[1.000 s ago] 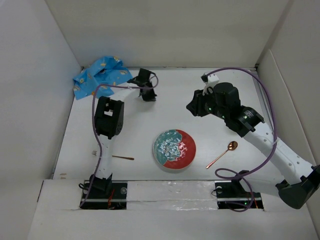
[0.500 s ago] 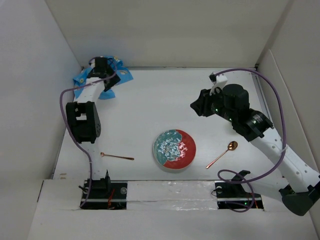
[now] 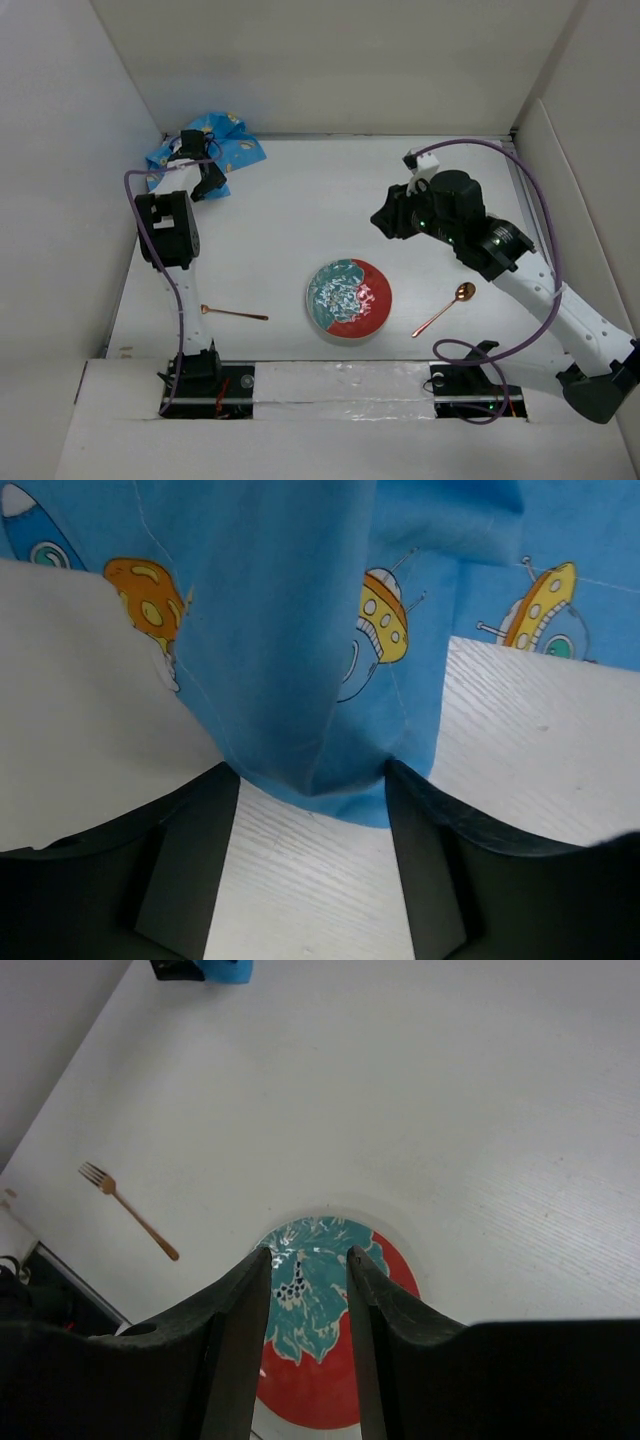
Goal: Set the dinner table for one person
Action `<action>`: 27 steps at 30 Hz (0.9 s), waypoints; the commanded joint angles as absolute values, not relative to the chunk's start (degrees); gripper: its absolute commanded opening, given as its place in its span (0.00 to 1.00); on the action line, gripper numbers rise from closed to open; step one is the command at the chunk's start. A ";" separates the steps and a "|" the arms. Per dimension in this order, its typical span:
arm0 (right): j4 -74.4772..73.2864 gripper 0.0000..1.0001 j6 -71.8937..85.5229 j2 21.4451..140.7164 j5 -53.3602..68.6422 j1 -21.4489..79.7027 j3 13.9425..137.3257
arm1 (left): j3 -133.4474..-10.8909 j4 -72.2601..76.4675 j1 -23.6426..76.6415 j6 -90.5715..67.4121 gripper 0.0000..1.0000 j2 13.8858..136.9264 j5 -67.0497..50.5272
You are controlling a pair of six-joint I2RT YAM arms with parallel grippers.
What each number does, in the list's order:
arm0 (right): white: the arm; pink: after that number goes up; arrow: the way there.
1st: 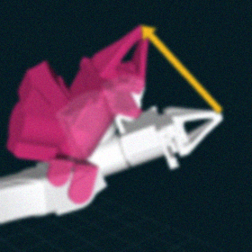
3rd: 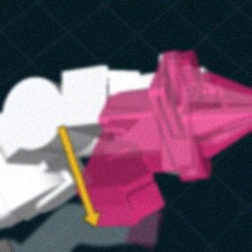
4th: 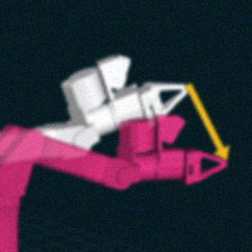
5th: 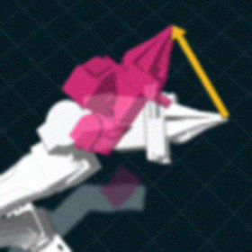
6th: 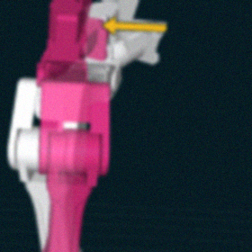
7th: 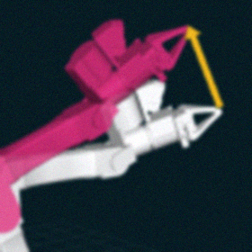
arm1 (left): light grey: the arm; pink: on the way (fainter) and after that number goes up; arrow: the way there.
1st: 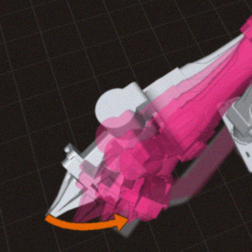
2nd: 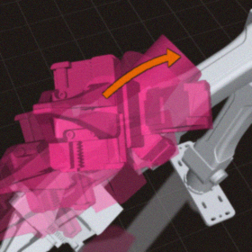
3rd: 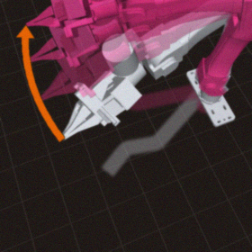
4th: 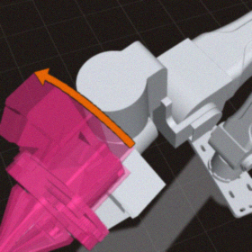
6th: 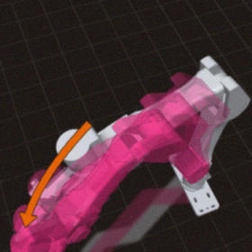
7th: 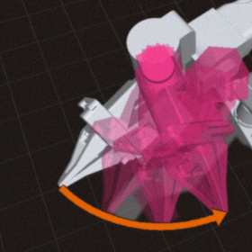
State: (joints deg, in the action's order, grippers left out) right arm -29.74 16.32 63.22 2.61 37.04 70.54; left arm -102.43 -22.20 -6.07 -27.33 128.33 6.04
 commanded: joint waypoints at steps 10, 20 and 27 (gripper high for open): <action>-29.53 0.42 17.58 64.34 0.26 40.52 72.60 | -106.01 -24.45 -2.83 -24.35 0.00 128.24 7.66; -28.65 0.52 16.88 66.36 -2.55 38.77 71.98 | -103.87 -21.27 17.90 -28.12 0.00 118.39 -7.91; -26.63 0.67 19.15 69.34 -3.34 34.20 69.79 | -106.88 -26.54 26.88 -26.02 0.43 118.84 -7.82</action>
